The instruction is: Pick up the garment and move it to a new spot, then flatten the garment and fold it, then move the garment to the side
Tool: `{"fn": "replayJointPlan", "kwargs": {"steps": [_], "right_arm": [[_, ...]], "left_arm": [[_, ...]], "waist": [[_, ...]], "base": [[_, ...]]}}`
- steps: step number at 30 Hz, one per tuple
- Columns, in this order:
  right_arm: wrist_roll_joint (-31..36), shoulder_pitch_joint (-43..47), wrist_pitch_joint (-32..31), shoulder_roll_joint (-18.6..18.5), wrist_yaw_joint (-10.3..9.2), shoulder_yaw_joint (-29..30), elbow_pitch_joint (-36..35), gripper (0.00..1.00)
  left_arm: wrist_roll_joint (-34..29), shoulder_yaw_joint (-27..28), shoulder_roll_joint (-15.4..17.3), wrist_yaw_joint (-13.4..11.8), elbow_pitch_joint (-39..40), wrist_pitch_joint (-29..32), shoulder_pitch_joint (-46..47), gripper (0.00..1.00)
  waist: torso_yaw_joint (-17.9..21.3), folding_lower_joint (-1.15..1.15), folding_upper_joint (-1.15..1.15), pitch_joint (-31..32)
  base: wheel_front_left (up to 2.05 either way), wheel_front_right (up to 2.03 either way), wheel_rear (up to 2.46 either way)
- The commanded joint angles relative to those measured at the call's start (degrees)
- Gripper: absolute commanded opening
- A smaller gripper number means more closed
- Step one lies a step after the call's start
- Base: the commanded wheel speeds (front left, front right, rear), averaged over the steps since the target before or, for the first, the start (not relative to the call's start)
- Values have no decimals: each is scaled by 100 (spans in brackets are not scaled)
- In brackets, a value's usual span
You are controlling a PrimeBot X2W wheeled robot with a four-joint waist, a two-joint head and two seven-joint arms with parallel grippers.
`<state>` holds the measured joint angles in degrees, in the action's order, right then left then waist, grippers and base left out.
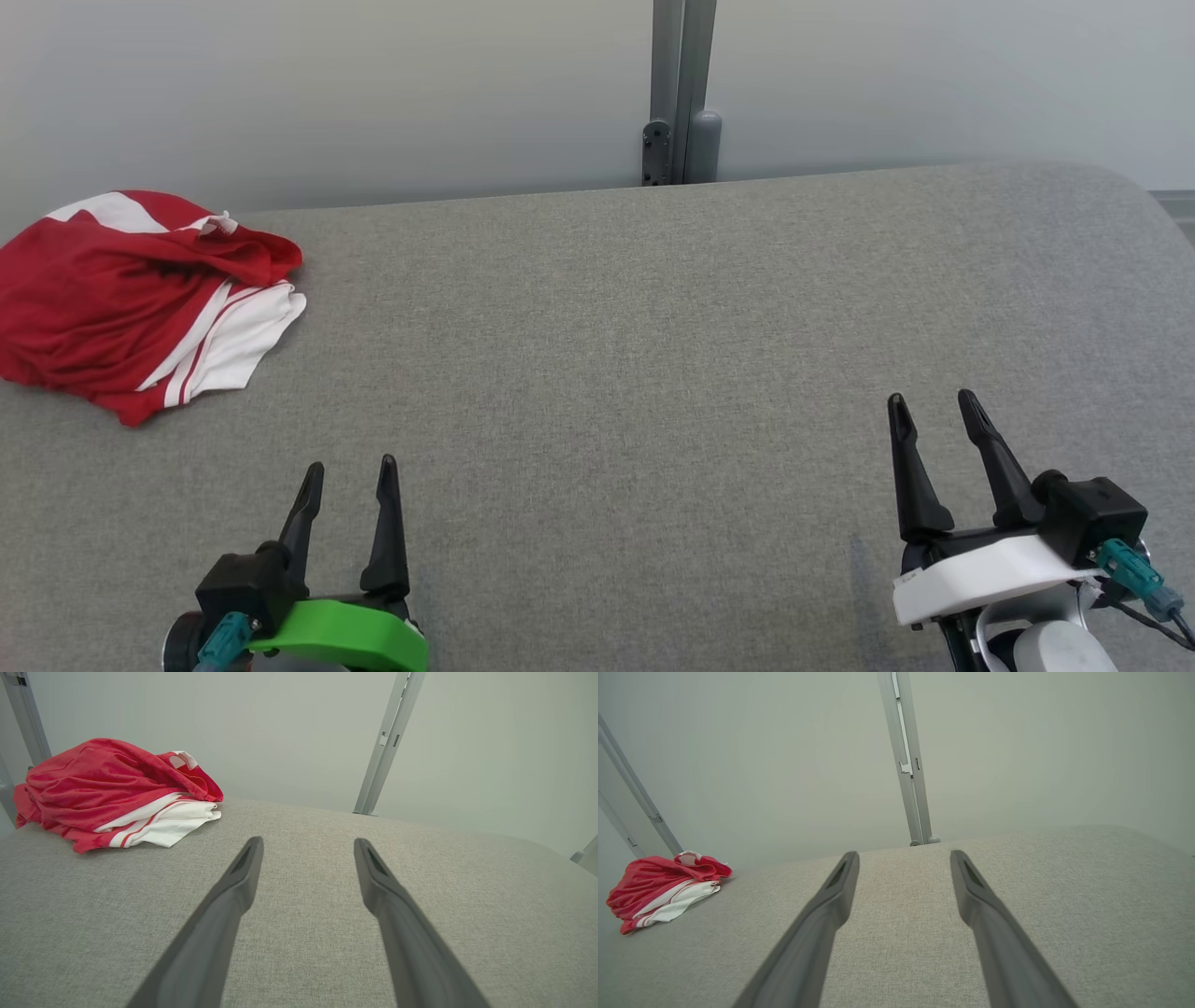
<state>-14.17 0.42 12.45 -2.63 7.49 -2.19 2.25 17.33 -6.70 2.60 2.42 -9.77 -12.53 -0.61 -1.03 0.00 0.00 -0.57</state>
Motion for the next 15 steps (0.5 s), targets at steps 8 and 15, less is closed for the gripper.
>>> {"fn": "replayJointPlan", "kwargs": {"steps": [8, 15], "right_arm": [[436, 52, 143, -33, 0, -47, -16, 100], [756, 72, 210, -35, -1, -75, -11, 100]], "left_arm": [[-381, -58, 41, -41, -40, -126, -29, 100], [-634, -118, 43, -50, -64, -199, -46, 100]], "waist": [[-6, 0, 0, -6], [-14, 0, 0, -9]], "base": [[0, 0, 0], [0, 0, 0]]}}
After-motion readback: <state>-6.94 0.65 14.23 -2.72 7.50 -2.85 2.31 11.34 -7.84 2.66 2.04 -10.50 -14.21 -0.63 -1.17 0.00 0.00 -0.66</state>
